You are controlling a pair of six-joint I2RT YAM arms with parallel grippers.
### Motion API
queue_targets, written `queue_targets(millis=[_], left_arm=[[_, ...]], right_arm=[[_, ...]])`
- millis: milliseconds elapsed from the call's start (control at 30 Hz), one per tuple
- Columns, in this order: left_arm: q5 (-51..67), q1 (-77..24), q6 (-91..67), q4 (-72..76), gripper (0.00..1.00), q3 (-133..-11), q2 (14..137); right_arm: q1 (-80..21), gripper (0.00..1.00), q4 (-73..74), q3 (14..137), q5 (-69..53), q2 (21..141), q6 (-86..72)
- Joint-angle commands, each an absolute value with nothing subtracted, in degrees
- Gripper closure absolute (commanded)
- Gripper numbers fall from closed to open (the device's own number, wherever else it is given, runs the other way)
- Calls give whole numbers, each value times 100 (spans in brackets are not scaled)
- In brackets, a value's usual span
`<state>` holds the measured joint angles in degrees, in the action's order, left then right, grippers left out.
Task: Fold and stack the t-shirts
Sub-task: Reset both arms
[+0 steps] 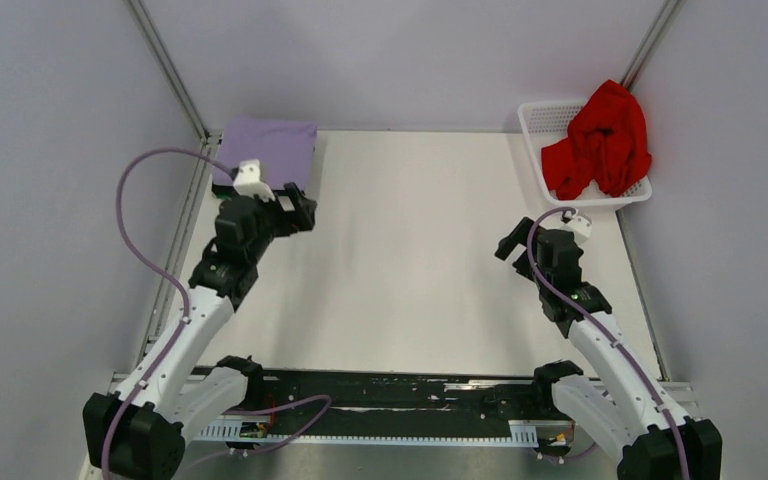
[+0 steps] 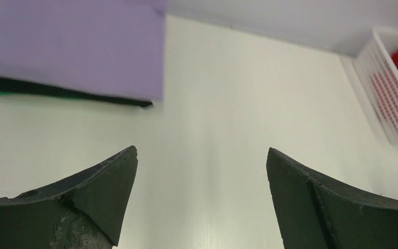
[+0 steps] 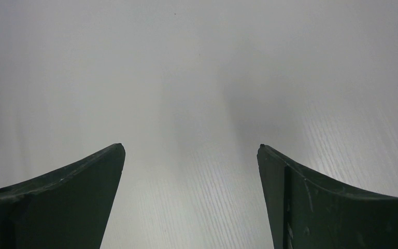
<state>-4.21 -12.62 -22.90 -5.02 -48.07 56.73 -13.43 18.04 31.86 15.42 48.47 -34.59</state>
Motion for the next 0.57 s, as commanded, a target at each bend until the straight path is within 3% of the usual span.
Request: queue_targets(millis=[0,133,533], left_arm=[[-340,-1766,-2890,-439,0,-3460,5246],[-477,-1784,-2869,-446,0,-2925,4722],[-941,-1784,-2793,-792,0,-2940,4509]], right_arm=[[-1278,0,1457,2973,1242,4572,-3534],[-1283,0,1372,2867,980,4580,-3546],[-1284,0,1397,2800,1342,4656,-3651]])
